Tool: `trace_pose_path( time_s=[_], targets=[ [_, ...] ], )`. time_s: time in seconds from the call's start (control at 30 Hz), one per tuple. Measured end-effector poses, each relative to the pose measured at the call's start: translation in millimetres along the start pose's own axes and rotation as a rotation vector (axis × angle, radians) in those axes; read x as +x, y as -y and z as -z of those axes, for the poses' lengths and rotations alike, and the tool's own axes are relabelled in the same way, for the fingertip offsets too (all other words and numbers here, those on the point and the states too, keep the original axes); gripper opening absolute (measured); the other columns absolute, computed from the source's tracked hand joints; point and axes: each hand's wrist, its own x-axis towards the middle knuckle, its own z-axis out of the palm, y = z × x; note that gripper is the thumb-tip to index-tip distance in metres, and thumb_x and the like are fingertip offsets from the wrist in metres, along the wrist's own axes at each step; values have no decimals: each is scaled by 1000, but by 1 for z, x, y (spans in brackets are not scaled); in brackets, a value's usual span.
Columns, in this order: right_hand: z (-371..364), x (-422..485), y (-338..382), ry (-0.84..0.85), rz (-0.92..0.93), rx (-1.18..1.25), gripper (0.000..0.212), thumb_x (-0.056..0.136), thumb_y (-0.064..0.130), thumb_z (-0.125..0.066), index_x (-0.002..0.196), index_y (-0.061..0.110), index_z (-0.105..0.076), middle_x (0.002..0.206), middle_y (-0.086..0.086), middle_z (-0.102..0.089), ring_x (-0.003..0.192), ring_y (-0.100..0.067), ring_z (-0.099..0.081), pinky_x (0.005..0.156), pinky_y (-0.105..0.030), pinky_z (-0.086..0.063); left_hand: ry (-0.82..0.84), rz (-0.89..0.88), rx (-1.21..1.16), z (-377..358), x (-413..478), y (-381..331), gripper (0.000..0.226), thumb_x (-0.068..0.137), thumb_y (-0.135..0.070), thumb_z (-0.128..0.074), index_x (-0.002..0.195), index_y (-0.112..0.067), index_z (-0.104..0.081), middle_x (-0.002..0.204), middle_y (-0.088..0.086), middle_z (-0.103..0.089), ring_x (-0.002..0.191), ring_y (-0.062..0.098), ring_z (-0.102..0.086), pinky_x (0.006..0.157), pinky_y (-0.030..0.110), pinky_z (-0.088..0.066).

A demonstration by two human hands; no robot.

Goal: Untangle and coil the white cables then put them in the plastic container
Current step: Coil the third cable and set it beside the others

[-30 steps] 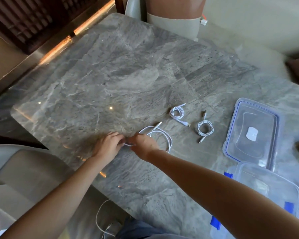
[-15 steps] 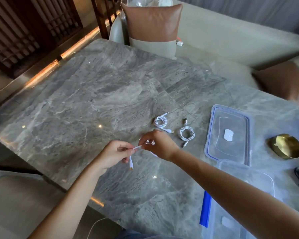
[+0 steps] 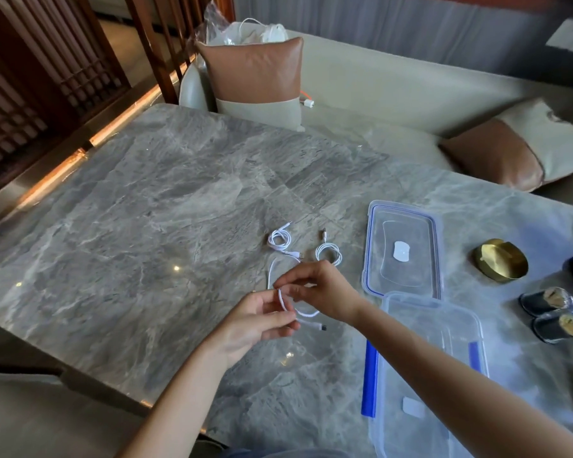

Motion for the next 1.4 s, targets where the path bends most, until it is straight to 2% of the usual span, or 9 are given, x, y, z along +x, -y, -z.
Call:
trace_pose_path(
  time_s=[0.2,0.27,0.4,0.6,0.77,0.9,1.03,1.23,1.4],
  targets=[
    [12,-17,1,88,-153,233,22,90,19,-59,104,2,-63,83,-3,-68,76,-8,-65,73,-24,-53,-155,-42,-100,-22,2,11,16,82,5,-61,96,-2,-63,77,3,-70,63,9,-67,62,19,-56],
    [16,-24,-1,143,-223,198,25,87,23,-64,102,3,-62,82,-5,-67,73,-12,-64,67,-23,-51,-226,-73,-110,-23,3,13,12,81,5,-61,88,-5,-64,72,2,-71,61,8,-66,61,18,-56],
    [17,-35,-6,162,-242,101,3,85,6,-64,88,5,-63,67,-5,-64,52,-6,-61,57,-21,-51,-306,-84,-107,-24,5,16,13,84,2,-59,77,-9,-60,68,3,-65,60,8,-63,59,16,-54],
    [22,-41,-10,214,-231,49,16,82,-1,-65,75,13,-66,52,10,-63,49,-3,-57,55,-17,-50,-415,72,-457,-16,9,23,19,92,-16,-52,80,-8,-65,61,-1,-70,47,5,-60,44,14,-48],
    [34,-46,-16,221,-278,164,16,79,-4,-67,74,12,-67,63,-1,-65,53,-4,-59,55,-17,-50,-492,167,-629,-4,10,29,16,92,-16,-53,80,-8,-59,52,-2,-67,39,4,-58,39,12,-45],
    [36,-46,-26,40,-357,510,15,80,-7,-64,80,7,-67,71,-2,-64,61,-5,-63,63,-21,-57,-357,151,-324,-2,3,30,15,92,-9,-50,84,-7,-62,55,-2,-65,42,6,-56,41,16,-47],
    [20,-47,-32,-60,-365,711,4,77,14,-69,81,13,-70,87,1,-67,73,-7,-64,74,-22,-56,-184,92,191,-10,-7,23,18,94,-6,-46,89,-8,-63,62,-3,-60,49,5,-53,48,16,-47],
    [-9,-44,-18,-286,160,-364,14,90,19,-57,97,18,-70,97,8,-68,87,-5,-50,77,-18,-39,-120,-27,713,-18,-10,2,22,93,-7,-46,78,-16,-61,62,-2,-58,54,11,-48,55,23,-40],
    [-9,-42,-9,-137,-12,-378,22,93,12,-46,101,16,-66,76,4,-68,78,-13,-58,75,-29,-47,-119,-171,1027,-19,-18,-12,17,84,-20,-55,72,-27,-64,62,-9,-60,59,4,-51,63,28,-44]
  ],
)
